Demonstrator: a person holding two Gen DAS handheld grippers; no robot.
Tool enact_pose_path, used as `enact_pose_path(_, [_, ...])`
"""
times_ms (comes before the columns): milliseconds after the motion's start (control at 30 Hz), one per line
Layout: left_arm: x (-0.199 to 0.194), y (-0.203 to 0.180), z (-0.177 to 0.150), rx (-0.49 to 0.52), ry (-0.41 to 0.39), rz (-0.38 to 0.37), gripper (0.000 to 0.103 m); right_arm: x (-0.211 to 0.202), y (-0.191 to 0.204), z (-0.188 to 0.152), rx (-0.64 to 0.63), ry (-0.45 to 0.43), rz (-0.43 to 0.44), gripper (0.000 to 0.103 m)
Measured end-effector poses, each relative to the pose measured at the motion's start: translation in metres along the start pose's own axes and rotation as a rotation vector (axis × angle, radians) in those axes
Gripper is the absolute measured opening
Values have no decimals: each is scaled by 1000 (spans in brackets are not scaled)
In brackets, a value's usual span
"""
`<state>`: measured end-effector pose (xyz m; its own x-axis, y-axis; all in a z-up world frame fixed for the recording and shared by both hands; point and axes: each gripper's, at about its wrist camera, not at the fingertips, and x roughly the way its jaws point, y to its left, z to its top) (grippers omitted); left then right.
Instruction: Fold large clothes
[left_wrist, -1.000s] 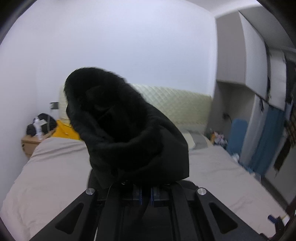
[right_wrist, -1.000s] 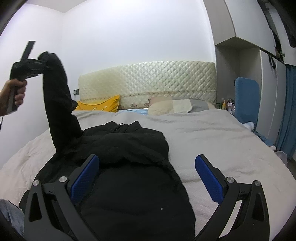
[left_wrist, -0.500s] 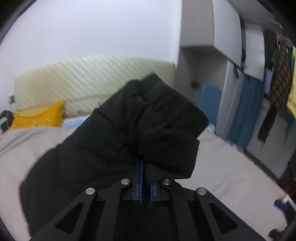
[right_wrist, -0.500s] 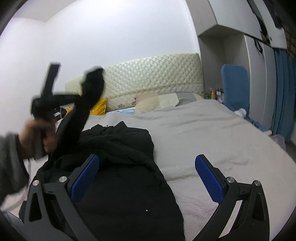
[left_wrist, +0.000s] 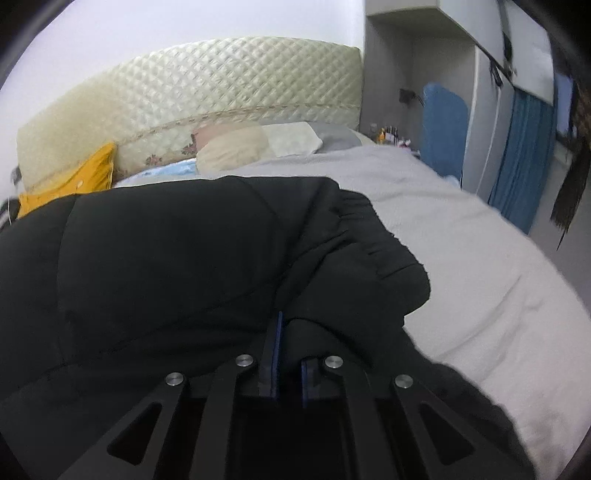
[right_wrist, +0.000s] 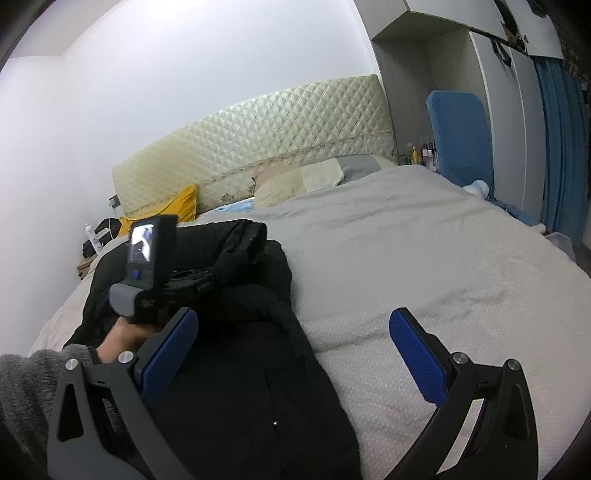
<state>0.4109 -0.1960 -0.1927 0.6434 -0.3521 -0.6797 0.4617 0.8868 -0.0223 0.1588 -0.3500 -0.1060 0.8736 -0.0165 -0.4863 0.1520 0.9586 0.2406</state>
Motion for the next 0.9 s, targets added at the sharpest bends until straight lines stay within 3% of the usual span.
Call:
enact_pose_path(100, [-15,-9,-1,42,16,56,14,3,-3,-1,21,15,10,103])
enact_pose_path(167, [-26,-16,-1,79,37,105,32,2,0,-2,21,13,16,103])
enact_pose_path(233, [-48,-17,-8,89,26,106,81,0,4,-2,10,7,22,103])
enact_pose_path(300, [-76,-13,-17,93,-18,91,95,-3,9,-3,-8,6,28,103])
enact_pose_path(467, [-141,13,-36,36,-70,50,95,-6,25,-2,-30,14,91,103])
enact_pose_path(633, [-182,83,-26,-86,-140,131,95,21,65,25,-94,28,200,103])
enact_pose_path(767, [-169,133,-3,-131,-121,223,95,85,88,58,-102,34,255,103])
enact_pose_path(833, [-156,154,5,-159,-116,256,95,130,104,70,-149,76,197,103])
enact_pose_path(900, [-139,172,8,-180,-95,268,95,168,120,77,-208,83,194,99])
